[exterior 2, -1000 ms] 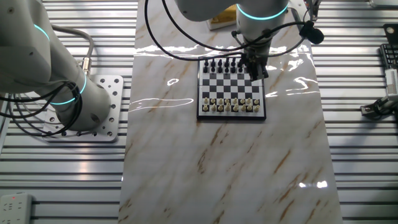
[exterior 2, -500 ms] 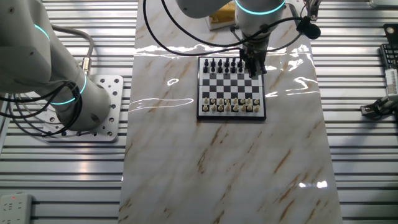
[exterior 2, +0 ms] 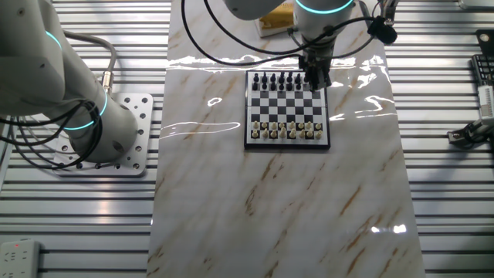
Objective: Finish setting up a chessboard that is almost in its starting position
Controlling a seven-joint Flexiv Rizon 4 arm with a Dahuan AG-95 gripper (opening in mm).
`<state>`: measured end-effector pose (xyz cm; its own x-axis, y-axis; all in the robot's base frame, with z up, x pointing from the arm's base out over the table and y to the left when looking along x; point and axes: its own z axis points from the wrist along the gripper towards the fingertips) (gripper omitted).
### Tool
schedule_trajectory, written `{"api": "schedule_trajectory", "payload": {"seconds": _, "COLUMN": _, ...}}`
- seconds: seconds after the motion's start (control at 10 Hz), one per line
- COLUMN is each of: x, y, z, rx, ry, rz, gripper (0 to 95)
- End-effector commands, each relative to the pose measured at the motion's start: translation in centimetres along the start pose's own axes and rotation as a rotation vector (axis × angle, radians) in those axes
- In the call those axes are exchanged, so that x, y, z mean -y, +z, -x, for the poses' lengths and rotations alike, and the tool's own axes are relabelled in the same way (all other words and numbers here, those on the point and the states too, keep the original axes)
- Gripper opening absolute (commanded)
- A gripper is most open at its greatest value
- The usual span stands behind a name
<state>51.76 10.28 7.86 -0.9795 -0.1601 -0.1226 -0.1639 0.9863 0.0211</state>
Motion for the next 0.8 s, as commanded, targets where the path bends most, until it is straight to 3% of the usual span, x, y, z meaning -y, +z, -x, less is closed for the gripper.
{"api": "schedule_trajectory", "payload": {"seconds": 0.1, "x": -0.25, "y": 0.17, "z": 0.09, "rx": -0.006, "ry": 0.000, "rz": 0.002, "gripper": 0.0}}
{"api": "schedule_trajectory", "payload": {"seconds": 0.8, "x": -0.92, "y": 0.71, "z": -0.19, "rx": -0.019, "ry": -0.003, "rz": 0.001, "gripper": 0.0}}
